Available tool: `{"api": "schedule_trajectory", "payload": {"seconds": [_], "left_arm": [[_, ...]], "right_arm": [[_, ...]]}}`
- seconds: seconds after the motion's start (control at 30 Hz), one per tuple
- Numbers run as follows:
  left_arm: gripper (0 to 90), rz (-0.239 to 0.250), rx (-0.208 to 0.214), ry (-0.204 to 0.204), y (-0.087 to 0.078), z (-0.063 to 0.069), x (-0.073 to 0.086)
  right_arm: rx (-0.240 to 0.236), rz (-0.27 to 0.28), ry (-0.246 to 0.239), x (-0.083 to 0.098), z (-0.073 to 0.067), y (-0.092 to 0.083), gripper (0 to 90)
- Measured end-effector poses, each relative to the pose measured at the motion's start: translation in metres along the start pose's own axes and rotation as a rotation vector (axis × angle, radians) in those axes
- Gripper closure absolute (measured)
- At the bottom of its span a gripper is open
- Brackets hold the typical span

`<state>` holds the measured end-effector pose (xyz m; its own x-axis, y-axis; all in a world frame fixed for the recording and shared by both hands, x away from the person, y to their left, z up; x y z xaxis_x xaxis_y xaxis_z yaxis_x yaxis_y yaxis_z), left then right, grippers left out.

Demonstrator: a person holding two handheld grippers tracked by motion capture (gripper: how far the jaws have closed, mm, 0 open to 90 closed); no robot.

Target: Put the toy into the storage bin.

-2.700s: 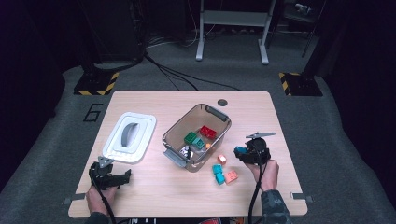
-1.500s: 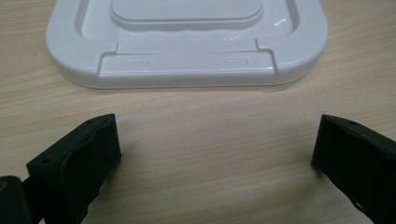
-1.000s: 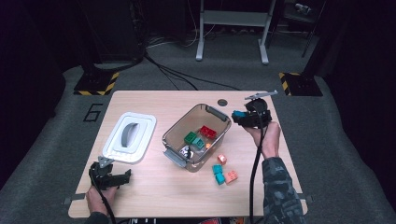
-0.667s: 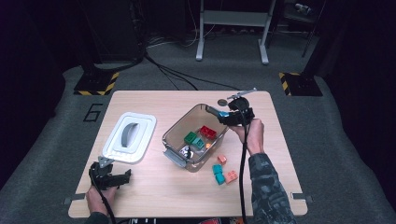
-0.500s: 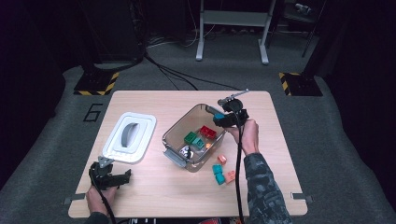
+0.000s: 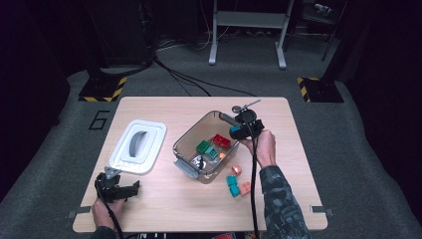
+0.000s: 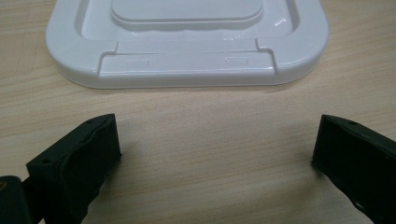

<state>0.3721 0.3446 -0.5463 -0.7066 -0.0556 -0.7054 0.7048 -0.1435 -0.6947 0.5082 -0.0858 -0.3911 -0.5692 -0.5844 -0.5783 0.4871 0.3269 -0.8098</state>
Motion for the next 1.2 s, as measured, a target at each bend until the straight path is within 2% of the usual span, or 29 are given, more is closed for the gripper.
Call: {"api": "schedule_trajectory", "payload": {"seconds": [0.1, 0.3, 0.5, 0.6, 0.8, 0.9, 1.2], "left_arm": [[0.6, 0.0, 0.0, 0.0, 0.0, 0.0, 0.0], [0.7, 0.0, 0.0, 0.0, 0.0, 0.0, 0.0], [0.6, 0.0, 0.0, 0.0, 0.0, 0.0, 0.0], [0.6, 0.0, 0.0, 0.0, 0.0, 0.0, 0.0], [0.6, 0.0, 0.0, 0.0, 0.0, 0.0, 0.0], [0.6, -0.002, 0.001, -0.002, 0.0, 0.0, 0.0], [0.6, 0.0, 0.0, 0.0, 0.0, 0.0, 0.0]], "right_arm": [[0.02, 0.006, 0.014, 0.001, 0.001, -0.002, 47.9], [0.009, 0.059, 0.044, 0.01, 0.001, -0.018, 29.2], [-0.008, 0.118, 0.065, 0.035, -0.001, -0.037, 19.3], [-0.015, 0.128, 0.073, 0.051, -0.005, -0.04, 16.0], [-0.039, 0.116, 0.113, 0.091, -0.013, -0.029, 13.8], [-0.059, 0.087, 0.133, 0.11, -0.017, -0.019, 13.0], [-0.084, 0.04, 0.149, 0.144, -0.033, 0.002, 10.6]]}}
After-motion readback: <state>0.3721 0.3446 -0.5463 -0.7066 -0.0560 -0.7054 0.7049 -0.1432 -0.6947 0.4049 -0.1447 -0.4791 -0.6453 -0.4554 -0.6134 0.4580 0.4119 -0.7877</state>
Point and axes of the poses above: each handheld gripper's, and its own axes: y roughly forward along the jaws, x roughly out of its underside, z roughly to its right, the point moved 2 cm from there along y, roughly forward along the jaws, and after that the axes turned 11 degrees about -y, right-handed, at the moved point
